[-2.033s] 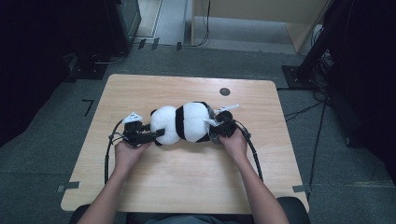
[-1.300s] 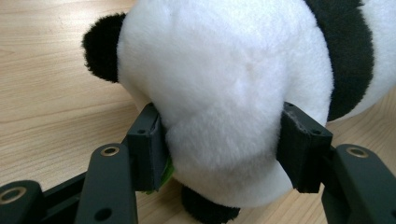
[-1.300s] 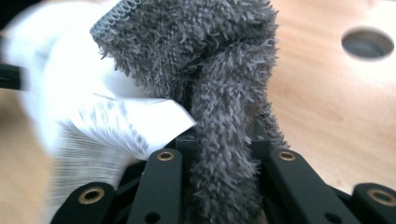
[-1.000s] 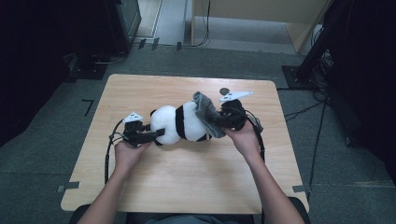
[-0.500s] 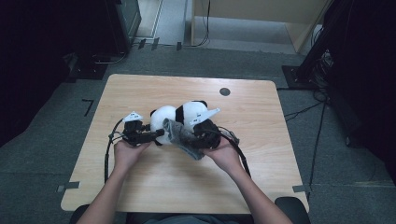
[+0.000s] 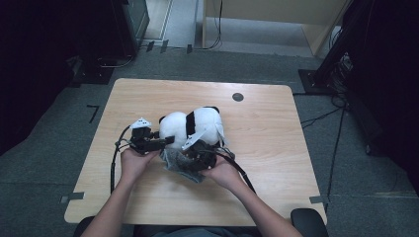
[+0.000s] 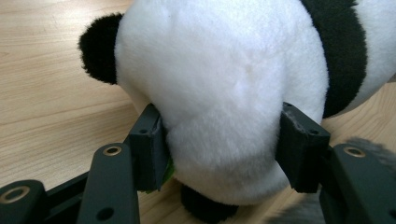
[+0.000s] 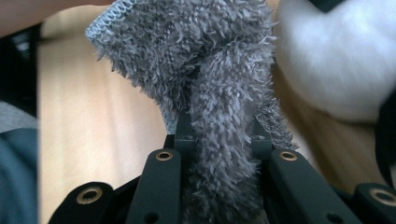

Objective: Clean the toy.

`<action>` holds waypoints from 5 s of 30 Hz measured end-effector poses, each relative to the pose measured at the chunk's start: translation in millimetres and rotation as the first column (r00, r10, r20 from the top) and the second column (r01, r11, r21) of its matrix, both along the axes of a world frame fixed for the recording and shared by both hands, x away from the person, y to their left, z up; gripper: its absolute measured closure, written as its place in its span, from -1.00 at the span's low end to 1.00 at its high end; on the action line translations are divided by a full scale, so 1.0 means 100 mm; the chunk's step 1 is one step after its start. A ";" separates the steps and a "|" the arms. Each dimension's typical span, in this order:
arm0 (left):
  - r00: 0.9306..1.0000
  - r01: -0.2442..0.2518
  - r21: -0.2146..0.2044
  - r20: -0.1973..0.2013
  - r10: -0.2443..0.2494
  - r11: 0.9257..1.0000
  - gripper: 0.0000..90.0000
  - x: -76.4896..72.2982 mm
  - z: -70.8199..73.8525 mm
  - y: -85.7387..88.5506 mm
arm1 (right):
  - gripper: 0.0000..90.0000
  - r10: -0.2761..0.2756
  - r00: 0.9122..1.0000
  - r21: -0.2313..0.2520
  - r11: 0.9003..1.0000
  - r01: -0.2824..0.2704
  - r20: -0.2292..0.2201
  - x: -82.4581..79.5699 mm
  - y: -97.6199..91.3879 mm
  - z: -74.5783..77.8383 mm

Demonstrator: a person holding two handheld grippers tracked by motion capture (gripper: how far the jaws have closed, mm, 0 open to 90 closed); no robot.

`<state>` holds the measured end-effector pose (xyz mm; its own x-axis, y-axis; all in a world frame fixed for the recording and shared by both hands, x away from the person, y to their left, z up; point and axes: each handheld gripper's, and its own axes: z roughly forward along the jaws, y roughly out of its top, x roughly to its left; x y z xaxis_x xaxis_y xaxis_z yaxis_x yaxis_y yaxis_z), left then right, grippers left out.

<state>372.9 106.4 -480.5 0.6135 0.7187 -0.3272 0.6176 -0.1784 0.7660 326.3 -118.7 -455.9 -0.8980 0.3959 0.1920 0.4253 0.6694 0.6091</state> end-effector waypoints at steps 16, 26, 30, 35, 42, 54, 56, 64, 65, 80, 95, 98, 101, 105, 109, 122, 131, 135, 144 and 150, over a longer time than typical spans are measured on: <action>1.000 0.004 -0.001 0.002 -0.004 1.000 -0.06 0.00 -0.01 0.00 | 0.63 -0.133 0.990 -0.030 0.990 0.135 0.049 0.27 -0.06 -0.10; 1.000 0.006 -0.004 0.003 -0.006 1.000 -0.06 0.00 -0.01 0.01 | 0.63 -0.182 0.979 -0.027 0.982 0.185 0.089 0.19 -0.41 -0.04; 1.000 0.006 -0.004 0.004 -0.006 1.000 -0.06 0.00 -0.02 0.01 | 0.64 -0.192 0.976 -0.017 0.981 0.195 0.098 0.16 -0.62 -0.02; 1.000 0.006 -0.003 0.003 -0.006 1.000 -0.06 0.00 -0.02 0.01 | 0.63 -0.212 0.971 -0.016 0.976 0.215 0.111 0.11 -0.89 -0.01; 1.000 0.007 -0.003 0.006 -0.007 1.000 -0.06 0.01 -0.02 0.01 | 0.63 -0.258 0.957 -0.026 0.964 0.263 0.130 0.08 -1.27 -0.01; 1.000 0.006 -0.001 0.006 -0.006 1.000 -0.06 0.02 -0.02 0.02 | 0.66 -0.263 0.957 -0.005 0.964 0.265 0.123 0.04 -1.39 0.04; 1.000 0.004 0.000 0.006 -0.004 1.000 -0.06 0.02 -0.02 0.01 | 0.66 -0.229 0.964 -0.010 0.973 0.232 0.137 -0.01 -1.31 0.08; 1.000 0.004 -0.001 0.006 -0.004 1.000 -0.06 0.02 -0.02 0.01 | 0.66 -0.116 0.985 0.004 0.993 0.117 0.131 -0.05 -0.88 0.16; 1.000 0.004 -0.001 0.006 -0.004 1.000 -0.06 0.02 -0.02 0.01 | 0.66 -0.099 0.987 0.005 0.995 0.099 0.128 -0.04 -0.81 0.16; 1.000 0.001 -0.003 0.004 -0.001 1.000 -0.06 0.02 -0.02 0.01 | 0.65 0.003 0.995 -0.005 1.000 -0.003 0.099 0.20 0.07 0.03; 1.000 -0.002 -0.001 0.010 0.002 1.000 -0.05 0.02 -0.03 0.01 | 0.63 -0.115 0.988 0.003 0.993 0.115 0.106 0.28 -0.19 -0.03; 1.000 -0.002 -0.002 0.010 0.002 1.000 -0.05 0.02 -0.03 0.01 | 0.63 -0.135 0.984 -0.009 0.991 0.137 0.119 0.27 -0.34 -0.01; 1.000 -0.001 -0.004 0.010 0.001 1.000 -0.05 0.02 -0.03 0.01 | 0.63 -0.138 0.982 -0.021 0.990 0.142 0.130 0.22 -0.49 -0.01; 1.000 -0.001 -0.004 0.010 0.001 1.000 -0.05 0.03 -0.03 0.01 | 0.62 -0.157 0.979 -0.018 0.987 0.161 0.130 0.18 -0.71 0.00; 1.000 -0.001 -0.004 0.009 0.001 1.000 -0.05 0.03 -0.03 0.00 | 0.60 -0.181 0.974 -0.018 0.982 0.185 0.133 0.16 -0.90 0.01; 1.000 -0.002 -0.006 0.007 0.002 1.000 -0.05 0.02 -0.03 0.00 | 0.61 -0.298 0.947 -0.037 0.952 0.304 0.118 0.23 -1.43 -0.03; 1.000 -0.004 -0.007 0.005 0.004 1.000 -0.05 0.02 -0.03 0.00 | 0.62 -0.419 0.903 -0.018 0.906 0.423 0.099 0.43 -1.70 -0.12; 1.000 -0.008 -0.010 0.001 0.008 1.000 -0.05 0.02 -0.03 -0.01 | 0.63 -0.452 0.887 -0.024 0.890 0.456 0.098 0.54 -1.73 -0.12; 1.000 -0.021 -0.020 -0.008 0.021 1.000 -0.05 0.01 -0.02 -0.02 | 0.63 -0.491 0.860 -0.037 0.865 0.500 0.139 0.75 -1.60 -0.13; 1.000 -0.023 -0.036 -0.017 0.023 0.999 -0.05 0.00 -0.02 -0.02 | 0.63 -0.552 0.822 0.011 0.831 0.556 0.138 0.70 -1.78 -0.10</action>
<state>373.4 104.8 -482.0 0.5915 0.7198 -0.3633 0.6335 -0.1361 0.7617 396.2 -296.3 -466.0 -0.5415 0.8378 0.0705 0.6483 0.3627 0.6694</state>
